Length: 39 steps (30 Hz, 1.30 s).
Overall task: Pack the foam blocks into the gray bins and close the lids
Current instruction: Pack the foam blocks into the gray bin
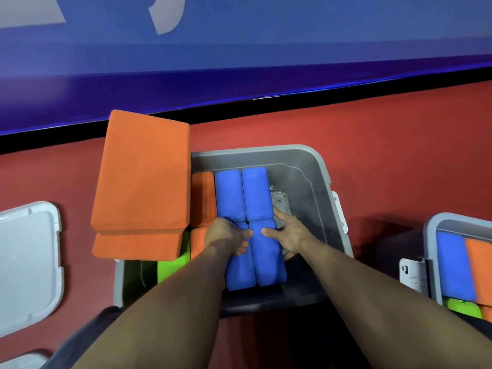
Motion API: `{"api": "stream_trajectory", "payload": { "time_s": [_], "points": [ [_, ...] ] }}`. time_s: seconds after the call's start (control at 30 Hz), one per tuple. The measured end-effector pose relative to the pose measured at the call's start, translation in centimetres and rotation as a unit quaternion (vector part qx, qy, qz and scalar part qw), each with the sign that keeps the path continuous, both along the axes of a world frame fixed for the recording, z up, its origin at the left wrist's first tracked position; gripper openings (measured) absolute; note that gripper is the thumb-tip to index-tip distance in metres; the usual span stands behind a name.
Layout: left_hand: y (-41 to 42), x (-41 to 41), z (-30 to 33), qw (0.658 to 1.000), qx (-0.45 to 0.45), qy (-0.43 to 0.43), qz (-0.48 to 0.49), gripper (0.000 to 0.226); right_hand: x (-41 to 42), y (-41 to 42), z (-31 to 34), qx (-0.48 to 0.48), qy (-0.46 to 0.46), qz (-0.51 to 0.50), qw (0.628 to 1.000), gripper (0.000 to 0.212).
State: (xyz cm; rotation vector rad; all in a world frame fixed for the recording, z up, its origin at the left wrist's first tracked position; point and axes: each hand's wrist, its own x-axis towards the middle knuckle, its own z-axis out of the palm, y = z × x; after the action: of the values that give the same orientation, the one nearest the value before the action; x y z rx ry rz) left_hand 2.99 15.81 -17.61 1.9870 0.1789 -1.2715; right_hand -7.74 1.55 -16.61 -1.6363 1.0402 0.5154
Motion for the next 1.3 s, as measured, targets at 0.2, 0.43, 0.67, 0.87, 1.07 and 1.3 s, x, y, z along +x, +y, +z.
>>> {"api": "stream_trajectory", "payload": {
  "time_s": [0.2,0.43,0.67,0.87,1.07,1.3],
  "points": [
    [0.3,-0.2,1.7,1.000,-0.010,-0.005,-0.016,0.032,0.1,0.5,0.9,0.001,-0.001,-0.013,1.000,0.075],
    [0.3,1.1,8.3,0.990,-0.129,-0.061,-0.011,0.029,0.9,1.5,4.2,-0.107,-0.047,0.017,0.993,0.065],
    [1.7,4.1,19.0,0.934,-0.280,-0.220,0.009,0.033,4.6,3.1,14.1,-0.150,-0.148,0.034,0.977,0.065],
    [11.0,7.9,22.2,0.907,-0.198,-0.361,0.087,0.057,5.2,8.6,18.2,-0.037,-0.181,0.023,0.983,0.052],
    [18.4,11.2,20.4,0.951,-0.072,-0.276,0.115,0.098,9.8,13.5,16.2,-0.024,-0.203,0.094,0.974,0.067],
    [17.7,11.4,18.0,0.986,-0.007,-0.166,0.031,0.088,11.3,14.3,15.7,0.025,-0.161,0.090,0.982,0.092]
  ]
}}
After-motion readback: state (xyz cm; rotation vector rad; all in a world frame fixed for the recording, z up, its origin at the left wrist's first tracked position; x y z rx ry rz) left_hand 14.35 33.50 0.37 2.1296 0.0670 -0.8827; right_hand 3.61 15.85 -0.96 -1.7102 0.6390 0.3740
